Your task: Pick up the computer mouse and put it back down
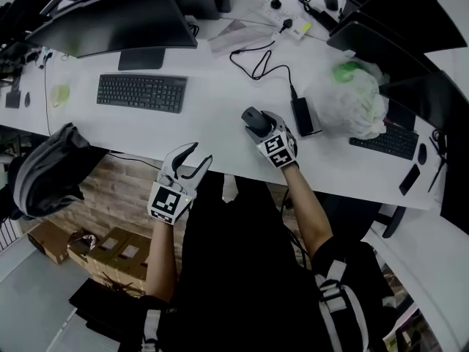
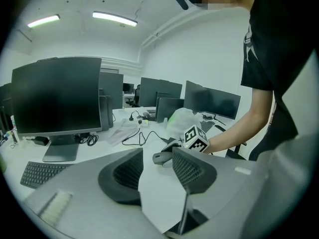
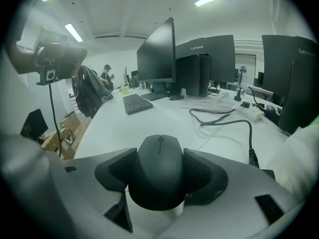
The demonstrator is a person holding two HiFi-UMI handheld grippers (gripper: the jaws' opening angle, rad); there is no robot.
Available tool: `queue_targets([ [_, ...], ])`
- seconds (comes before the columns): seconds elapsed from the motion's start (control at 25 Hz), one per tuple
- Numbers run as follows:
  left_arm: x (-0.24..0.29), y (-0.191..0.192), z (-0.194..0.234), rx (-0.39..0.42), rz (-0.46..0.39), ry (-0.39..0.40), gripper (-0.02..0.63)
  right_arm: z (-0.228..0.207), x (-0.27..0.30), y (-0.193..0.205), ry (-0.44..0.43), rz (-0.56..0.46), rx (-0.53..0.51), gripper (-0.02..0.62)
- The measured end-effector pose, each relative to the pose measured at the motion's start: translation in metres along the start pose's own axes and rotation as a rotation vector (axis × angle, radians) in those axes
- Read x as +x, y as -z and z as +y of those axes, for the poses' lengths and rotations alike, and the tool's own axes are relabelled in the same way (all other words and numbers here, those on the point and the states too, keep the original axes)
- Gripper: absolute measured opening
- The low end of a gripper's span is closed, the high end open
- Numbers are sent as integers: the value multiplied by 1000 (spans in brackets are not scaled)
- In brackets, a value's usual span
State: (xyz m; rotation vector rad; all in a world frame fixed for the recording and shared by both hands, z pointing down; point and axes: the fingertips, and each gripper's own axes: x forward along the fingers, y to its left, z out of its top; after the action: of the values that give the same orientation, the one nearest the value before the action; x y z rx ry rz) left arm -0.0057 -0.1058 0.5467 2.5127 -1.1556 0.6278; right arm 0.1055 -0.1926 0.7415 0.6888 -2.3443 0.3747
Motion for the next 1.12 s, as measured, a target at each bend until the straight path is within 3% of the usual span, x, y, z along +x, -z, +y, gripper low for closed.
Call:
queue_targets([
  [0.4,-3,3,-1,-7,3,-6,173,-3,19,18,24,74,-27,293],
  [1.08,-5,-10,-19,0,-55,-19,173,-4,24,23,48,72,-13,300],
  [1.12,-6,-10,-19,1,-52,-19,173,-3,25,22,40,68,-12,330],
])
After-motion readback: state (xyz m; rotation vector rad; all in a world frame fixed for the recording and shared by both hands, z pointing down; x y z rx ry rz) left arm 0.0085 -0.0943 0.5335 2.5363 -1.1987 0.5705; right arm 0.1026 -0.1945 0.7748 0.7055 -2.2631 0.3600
